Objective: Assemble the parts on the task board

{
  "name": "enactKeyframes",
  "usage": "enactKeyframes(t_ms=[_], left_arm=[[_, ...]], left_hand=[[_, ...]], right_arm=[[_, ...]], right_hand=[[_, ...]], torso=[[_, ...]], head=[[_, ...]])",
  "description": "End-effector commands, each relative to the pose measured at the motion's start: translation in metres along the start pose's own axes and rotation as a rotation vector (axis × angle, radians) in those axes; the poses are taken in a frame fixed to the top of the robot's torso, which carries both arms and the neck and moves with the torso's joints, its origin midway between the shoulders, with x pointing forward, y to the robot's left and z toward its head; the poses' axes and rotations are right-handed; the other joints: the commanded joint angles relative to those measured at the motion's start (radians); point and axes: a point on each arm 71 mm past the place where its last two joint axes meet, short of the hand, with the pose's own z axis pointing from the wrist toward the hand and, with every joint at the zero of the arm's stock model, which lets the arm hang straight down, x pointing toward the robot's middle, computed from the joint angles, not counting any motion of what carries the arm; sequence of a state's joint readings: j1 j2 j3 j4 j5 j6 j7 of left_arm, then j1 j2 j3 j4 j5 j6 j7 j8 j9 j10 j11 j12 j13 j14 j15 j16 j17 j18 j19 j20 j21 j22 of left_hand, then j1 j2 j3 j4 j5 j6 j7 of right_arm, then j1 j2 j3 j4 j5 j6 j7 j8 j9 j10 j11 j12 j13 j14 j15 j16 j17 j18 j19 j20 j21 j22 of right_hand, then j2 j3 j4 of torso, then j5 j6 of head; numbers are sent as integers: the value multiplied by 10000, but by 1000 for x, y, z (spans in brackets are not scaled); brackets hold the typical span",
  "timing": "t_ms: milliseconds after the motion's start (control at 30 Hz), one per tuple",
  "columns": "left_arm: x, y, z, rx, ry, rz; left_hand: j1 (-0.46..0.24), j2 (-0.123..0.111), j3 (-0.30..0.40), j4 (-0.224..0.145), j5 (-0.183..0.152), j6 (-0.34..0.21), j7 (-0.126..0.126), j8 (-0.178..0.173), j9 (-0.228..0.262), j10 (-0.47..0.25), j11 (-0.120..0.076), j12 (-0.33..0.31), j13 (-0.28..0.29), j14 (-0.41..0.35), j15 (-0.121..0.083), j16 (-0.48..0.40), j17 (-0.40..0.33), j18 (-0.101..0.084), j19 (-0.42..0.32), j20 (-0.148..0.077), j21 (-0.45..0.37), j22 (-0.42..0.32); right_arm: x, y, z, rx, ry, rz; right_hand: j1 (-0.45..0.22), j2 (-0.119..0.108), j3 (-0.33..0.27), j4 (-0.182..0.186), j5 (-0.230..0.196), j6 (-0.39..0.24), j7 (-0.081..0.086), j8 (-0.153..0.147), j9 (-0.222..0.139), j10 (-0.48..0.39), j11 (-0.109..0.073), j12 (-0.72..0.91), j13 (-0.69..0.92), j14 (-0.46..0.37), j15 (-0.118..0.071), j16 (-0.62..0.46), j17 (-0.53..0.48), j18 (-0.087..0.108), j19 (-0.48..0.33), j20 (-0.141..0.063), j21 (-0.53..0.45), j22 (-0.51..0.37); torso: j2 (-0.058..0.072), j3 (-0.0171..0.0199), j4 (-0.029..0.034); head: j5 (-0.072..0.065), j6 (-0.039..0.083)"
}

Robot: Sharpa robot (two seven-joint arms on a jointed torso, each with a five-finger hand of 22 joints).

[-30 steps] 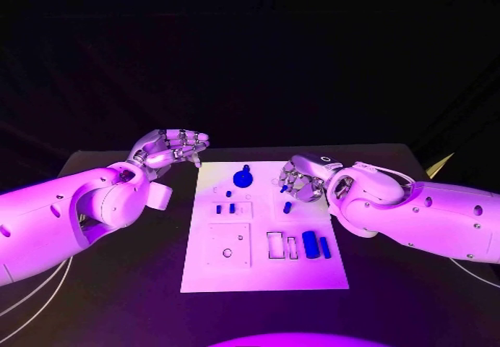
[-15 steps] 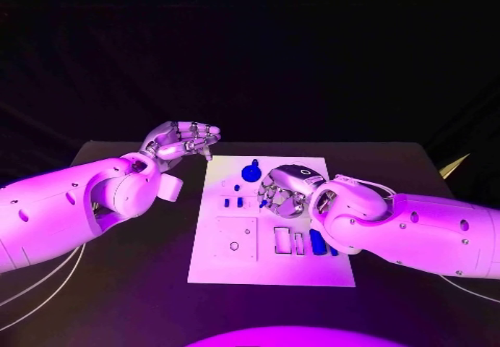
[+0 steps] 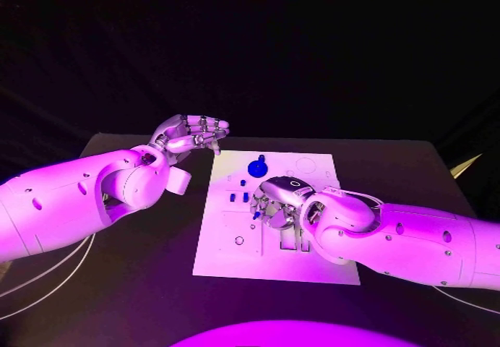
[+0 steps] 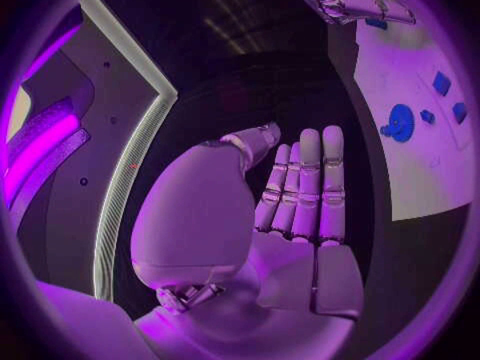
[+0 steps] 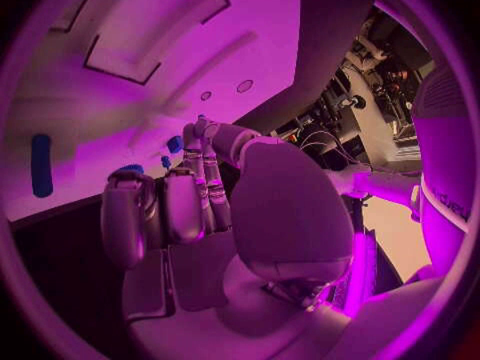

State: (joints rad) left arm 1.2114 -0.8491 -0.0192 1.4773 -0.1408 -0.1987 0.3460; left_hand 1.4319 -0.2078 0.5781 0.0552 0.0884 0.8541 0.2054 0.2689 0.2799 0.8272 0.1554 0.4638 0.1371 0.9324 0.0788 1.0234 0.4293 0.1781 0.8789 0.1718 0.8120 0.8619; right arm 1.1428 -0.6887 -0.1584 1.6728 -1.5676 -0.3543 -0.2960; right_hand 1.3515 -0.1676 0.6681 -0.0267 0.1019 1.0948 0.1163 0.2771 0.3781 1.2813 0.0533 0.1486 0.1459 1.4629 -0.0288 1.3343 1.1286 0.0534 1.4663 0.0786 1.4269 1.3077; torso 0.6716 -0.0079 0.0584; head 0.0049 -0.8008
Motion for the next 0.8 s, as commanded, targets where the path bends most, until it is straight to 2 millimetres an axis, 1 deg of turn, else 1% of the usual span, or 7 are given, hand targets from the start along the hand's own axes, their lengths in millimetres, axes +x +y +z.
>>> enactKeyframes(t_ms=[33, 233, 467, 800], left_arm=[[3, -1, 1, 103, 113, -25], [3, -1, 1, 96, 118, -27], [2, -1, 1, 88, 99, -19], [1, -1, 1, 84, 92, -16]], left_hand=[[84, 22, 16, -59, 35, 23, 65, 57, 11, -81, 14, 24, -11, -56, 22, -39, -15, 46, -45, 4, 33, 12], [84, 22, 16, -59, 35, 23, 65, 57, 11, -81, 14, 24, -11, -56, 22, -39, -15, 46, -45, 4, 33, 12], [84, 22, 16, -59, 35, 23, 65, 57, 11, -81, 14, 24, -11, -56, 22, -39, -15, 46, -45, 4, 33, 12], [79, 19, 8, -62, 34, 36, 61, 71, 17, -96, 13, 32, -12, -54, 23, -52, -23, 47, -53, 6, 33, 15]], right_arm=[[5, 3, 1, -109, 261, -261], [12, 6, 2, -121, 424, -208], [16, 6, 1, -115, 531, -218], [16, 3, 0, -56, 537, -323]], right_hand=[[-75, 42, 47, -16, 16, 70, -8, 29, 248, 156, -112, 7, -5, 371, -65, -4, -13, -104, 201, -92, -33, 1022], [-75, 42, 47, -16, 16, 70, -8, 29, 248, 156, -112, 7, -5, 371, -65, -4, -13, -104, 201, -92, -33, 1022], [-83, 49, 59, -31, 13, 56, -3, 32, 261, 155, -109, -4, -1, 366, -64, -11, -36, -99, 191, -93, -49, 1006], [-83, 49, 59, -31, 13, 56, -3, 32, 261, 155, -109, -4, -1, 366, -64, -11, -36, -99, 191, -93, -49, 1006]], torso=[[2, 3, -8], [5, 7, 7], [-1, -3, -3], [4, 3, -1]], head=[[58, -36], [105, -110], [142, -142], [161, -182]])
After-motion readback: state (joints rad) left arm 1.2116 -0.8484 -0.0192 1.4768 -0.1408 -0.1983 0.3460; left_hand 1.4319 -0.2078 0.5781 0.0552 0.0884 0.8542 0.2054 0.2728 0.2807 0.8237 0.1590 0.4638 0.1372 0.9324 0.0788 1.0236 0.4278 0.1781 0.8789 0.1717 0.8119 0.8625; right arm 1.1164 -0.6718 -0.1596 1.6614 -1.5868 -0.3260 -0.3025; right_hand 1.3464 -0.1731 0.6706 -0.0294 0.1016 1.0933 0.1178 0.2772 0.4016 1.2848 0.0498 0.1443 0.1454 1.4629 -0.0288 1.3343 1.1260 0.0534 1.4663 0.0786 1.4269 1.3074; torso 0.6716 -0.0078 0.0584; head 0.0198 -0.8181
